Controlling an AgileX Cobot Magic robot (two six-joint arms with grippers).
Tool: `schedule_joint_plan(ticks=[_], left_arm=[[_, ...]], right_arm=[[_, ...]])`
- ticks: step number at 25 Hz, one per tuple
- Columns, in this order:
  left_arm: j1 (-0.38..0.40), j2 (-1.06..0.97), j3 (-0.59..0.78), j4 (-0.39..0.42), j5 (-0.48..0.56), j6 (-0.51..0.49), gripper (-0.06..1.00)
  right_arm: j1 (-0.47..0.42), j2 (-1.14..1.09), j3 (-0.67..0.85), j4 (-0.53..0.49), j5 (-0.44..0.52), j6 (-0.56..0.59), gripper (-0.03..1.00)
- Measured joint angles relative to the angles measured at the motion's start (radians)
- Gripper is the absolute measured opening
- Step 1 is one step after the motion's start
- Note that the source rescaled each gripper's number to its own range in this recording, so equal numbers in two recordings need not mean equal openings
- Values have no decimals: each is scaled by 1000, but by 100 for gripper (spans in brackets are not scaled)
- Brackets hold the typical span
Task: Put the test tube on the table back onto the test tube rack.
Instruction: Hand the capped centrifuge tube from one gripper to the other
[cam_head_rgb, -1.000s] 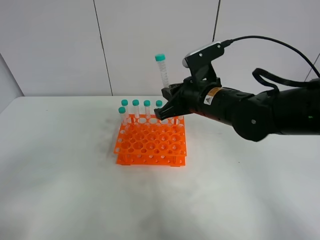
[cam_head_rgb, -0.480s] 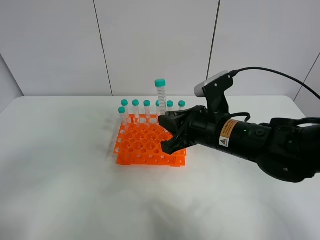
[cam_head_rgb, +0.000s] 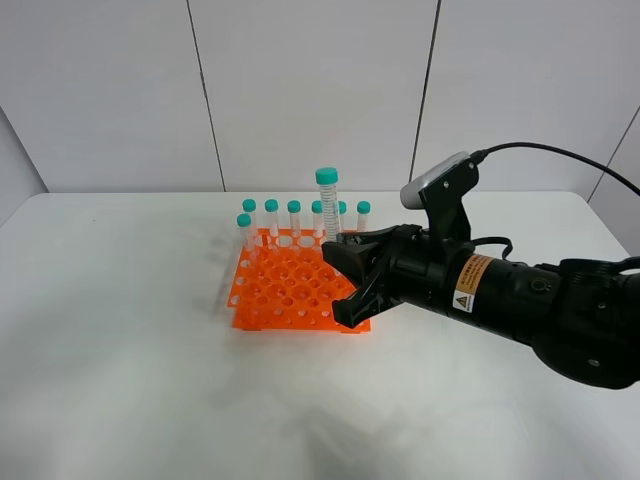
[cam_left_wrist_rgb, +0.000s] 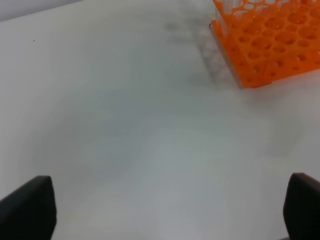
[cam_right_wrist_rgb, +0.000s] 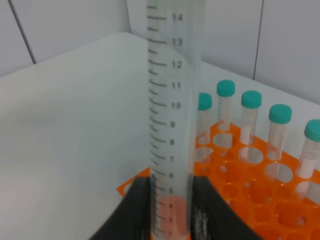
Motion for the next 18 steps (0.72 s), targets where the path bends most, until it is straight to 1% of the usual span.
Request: schedule_joint_plan(ticks=[3, 6, 9, 14, 18], left_arm=[[0, 0, 0, 0, 0, 0, 100], [0, 0, 0, 1, 0, 0, 100], [0, 0, 0, 2, 0, 0, 100], [0, 0, 0, 2, 0, 0, 100], [0, 0, 0, 3, 0, 0, 100]], right_arm=[[0, -2, 36, -1, -36, 0, 3], [0, -3, 84, -4, -96, 4, 3], [0, -3, 107, -6, -100, 8, 3], [0, -3, 111, -37, -116, 68, 3], [0, -3, 115, -41, -119, 74, 3]])
